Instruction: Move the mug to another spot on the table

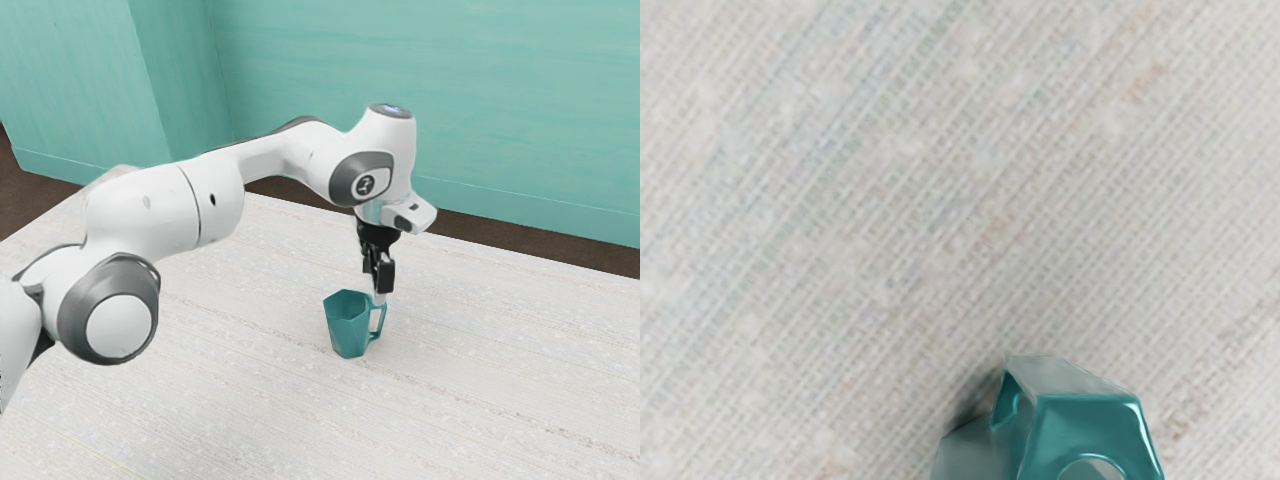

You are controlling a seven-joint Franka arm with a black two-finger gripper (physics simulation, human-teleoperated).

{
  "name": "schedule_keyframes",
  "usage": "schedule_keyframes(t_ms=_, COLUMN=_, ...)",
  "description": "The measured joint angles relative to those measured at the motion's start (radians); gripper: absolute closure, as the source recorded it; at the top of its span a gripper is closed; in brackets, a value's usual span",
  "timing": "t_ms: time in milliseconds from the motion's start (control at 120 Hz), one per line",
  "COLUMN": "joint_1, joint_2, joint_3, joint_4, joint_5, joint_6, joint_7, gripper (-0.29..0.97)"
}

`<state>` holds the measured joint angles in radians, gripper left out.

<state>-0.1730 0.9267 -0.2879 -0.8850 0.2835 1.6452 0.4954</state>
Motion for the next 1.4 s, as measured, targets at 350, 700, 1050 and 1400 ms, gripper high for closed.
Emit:
schedule_keyframes(t_ms=350, joint_1=0.003, joint_2=0.066, joint_3=0.009, joint_4=-0.033, joint_5=-0.059, joint_6=0.114, joint_7=0.013, gripper=0.02)
schedule_keyframes(t_ms=700, joint_1=0.003, joint_2=0.063, joint_3=0.027, joint_4=-0.072, joint_5=-0.070, joint_6=0.130, joint_7=0.006, gripper=0.25)
schedule_keyframes(t_ms=1050, joint_1=-0.001, joint_2=0.052, joint_3=0.040, joint_4=-0.077, joint_5=-0.064, joint_6=0.075, joint_7=-0.005, gripper=0.55)
schedule_keyframes(t_ms=1400, joint_1=-0.012, joint_2=0.010, joint_3=0.106, joint_4=-0.077, joint_5=-0.051, joint_6=-0.087, joint_7=-0.019, gripper=0.59)
